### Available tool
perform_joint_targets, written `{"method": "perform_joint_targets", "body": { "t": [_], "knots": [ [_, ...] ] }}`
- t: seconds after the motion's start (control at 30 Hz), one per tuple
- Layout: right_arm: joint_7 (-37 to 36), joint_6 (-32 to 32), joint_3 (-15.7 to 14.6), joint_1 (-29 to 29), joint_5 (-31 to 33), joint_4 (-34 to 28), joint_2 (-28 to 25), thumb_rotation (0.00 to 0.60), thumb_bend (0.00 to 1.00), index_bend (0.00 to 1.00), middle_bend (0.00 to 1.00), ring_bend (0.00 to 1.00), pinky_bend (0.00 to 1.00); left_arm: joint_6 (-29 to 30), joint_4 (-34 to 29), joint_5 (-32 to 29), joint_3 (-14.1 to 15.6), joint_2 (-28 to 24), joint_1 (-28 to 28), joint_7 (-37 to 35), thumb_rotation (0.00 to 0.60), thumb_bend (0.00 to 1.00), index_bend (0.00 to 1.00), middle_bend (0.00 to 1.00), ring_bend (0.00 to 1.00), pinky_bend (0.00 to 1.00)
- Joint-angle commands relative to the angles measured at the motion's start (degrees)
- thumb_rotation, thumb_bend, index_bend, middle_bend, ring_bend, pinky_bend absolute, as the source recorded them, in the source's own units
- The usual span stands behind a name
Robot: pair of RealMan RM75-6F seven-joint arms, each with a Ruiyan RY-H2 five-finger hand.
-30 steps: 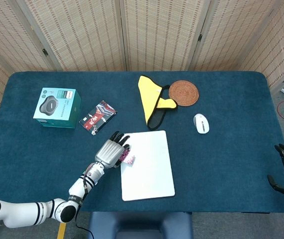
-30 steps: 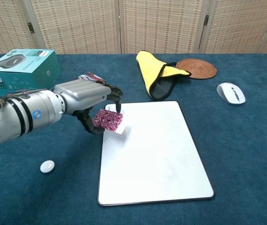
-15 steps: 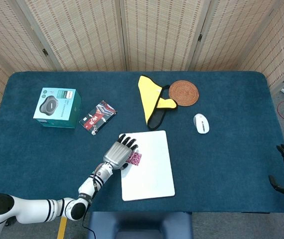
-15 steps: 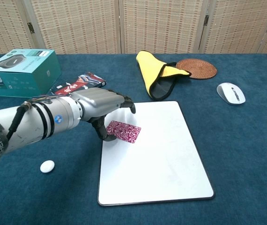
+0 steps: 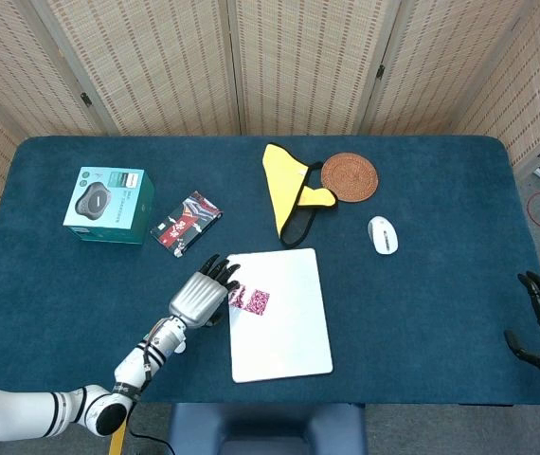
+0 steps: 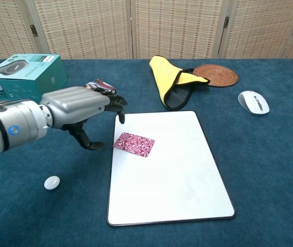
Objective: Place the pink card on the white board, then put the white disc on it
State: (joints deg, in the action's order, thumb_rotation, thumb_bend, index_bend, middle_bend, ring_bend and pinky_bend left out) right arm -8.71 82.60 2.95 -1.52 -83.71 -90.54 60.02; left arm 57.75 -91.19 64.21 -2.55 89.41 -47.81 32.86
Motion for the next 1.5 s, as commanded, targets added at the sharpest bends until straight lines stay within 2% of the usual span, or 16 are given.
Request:
{"method": "perform_joint_targets", "body": {
  "t": [0.03,0.17,0.43,0.77,1.07,1.5],
  "knots": [
    [0.21,-0.24,0.04,-0.23,-0.11,-0.1,0.11,0.6,0.37,0.03,0.09,0.12,0.02,2.78,-1.7,4.64,2.78,-2.95,3.05,-3.52,0.6,0.36,0.32,0.1,0.09,0.0],
    [0.54,-0.52,0.11,-0.57,-0.23,-0.27,0.22,0.6,0.37,0.03,0.09,0.13,0.02,4.84,-2.39,9.31,5.45,-4.97,5.62,-5.9,0.6,0.36,0.32,0.1,0.09,0.0],
    [1.04,-0.3,0.15,-0.67,-0.41,-0.75,-0.21,0.6,0.37,0.03,0.09,0.13,0.02,7.96,-3.25,15.93,9.01,-7.6,9.67,-8.14,0.6,0.36,0.34,0.11,0.09,0.0],
    [0.74,-0.18,-0.01,-0.66,-0.6,-0.79,-0.19,0.6,0.37,0.04,0.09,0.13,0.02,7.43,-1.01,20.36,12.09,-7.69,12.77,-7.97,0.6,0.36,0.36,0.11,0.09,0.0],
    [1.08,0.15,-0.12,-0.68,-1.03,-1.11,-0.25,0.6,0.37,0.04,0.09,0.12,0.02,6.19,1.26,21.53,12.72,-6.87,14.89,-8.59,0.6,0.36,0.38,0.12,0.1,0.0],
    [1.42,0.6,-0.32,-0.36,-0.99,-1.45,-0.23,0.6,0.37,0.04,0.09,0.12,0.02,4.03,4.32,21.55,10.85,-4.94,15.94,-9.9,0.6,0.36,0.4,0.12,0.11,0.0]
  ]
}}
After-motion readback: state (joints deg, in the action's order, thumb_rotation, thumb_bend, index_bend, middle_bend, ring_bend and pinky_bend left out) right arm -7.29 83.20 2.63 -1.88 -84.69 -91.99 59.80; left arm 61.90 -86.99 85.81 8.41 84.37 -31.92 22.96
